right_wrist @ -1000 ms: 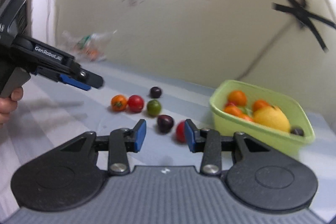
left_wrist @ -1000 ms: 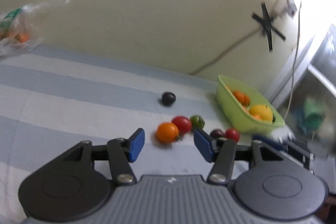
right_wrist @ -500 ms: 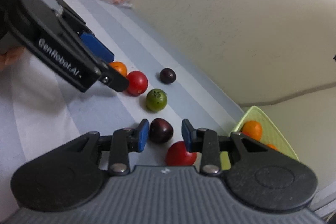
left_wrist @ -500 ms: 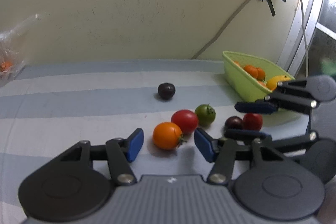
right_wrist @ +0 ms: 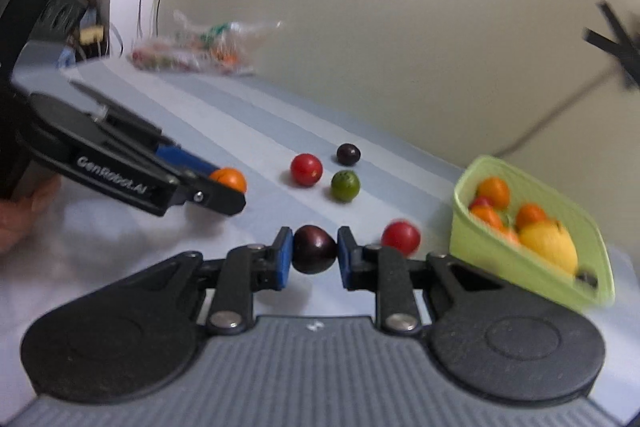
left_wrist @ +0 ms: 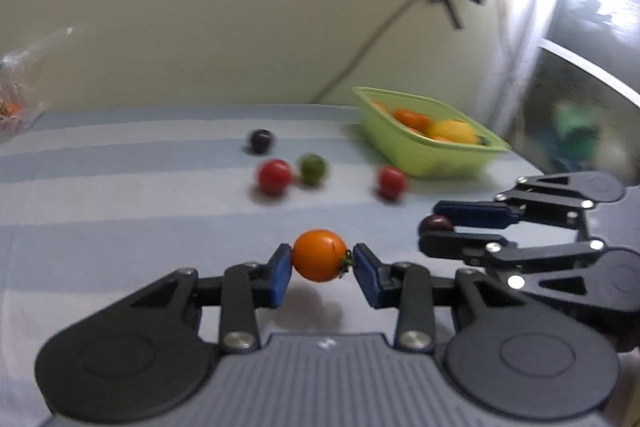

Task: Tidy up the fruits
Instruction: 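Carry both tomatoes over the basket and open both tools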

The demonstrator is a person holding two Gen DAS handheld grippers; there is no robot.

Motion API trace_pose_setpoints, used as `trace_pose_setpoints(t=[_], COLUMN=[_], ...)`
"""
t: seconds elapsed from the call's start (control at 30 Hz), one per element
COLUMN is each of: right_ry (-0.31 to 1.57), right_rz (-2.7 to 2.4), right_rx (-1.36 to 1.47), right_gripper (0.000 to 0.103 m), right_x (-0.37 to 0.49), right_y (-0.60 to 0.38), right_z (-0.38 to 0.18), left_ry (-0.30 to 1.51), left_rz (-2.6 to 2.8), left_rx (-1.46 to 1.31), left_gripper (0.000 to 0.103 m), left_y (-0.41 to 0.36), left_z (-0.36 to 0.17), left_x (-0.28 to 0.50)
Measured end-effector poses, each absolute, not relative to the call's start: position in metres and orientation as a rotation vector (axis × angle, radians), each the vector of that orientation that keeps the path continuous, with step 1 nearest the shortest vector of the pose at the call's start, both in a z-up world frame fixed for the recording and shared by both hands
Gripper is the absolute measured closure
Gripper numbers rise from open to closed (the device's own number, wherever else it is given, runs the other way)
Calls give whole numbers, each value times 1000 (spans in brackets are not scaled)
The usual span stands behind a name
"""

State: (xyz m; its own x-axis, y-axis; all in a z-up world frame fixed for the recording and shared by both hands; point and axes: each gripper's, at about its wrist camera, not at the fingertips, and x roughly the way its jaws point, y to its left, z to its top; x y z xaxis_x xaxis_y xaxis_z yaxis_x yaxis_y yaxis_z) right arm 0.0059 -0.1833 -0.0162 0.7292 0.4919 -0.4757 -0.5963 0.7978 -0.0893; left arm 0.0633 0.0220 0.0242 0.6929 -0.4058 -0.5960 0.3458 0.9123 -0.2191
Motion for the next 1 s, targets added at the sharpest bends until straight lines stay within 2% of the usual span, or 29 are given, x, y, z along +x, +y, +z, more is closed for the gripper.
trace_pose_setpoints(t=[0.27, 0.5, 0.7, 1.0], right_ry=[464, 448, 477, 476], right_rz=[543, 531, 509, 502], right_rx=[-153, -188, -173, -161], right_gripper=[76, 74, 70, 70], right_x=[-42, -47, -44, -49], right_y=[-202, -191, -191, -192], right_z=[-33, -44, -47, -49], left_ry=[686, 690, 657, 653], left_rz=[-473, -429, -419, -399], left_rx=[-37, -9, 34, 33], left_gripper=[69, 69, 61, 58], left_y=[3, -3, -10, -12], left_z=[22, 12, 9, 9], left_x=[15, 9, 1, 0])
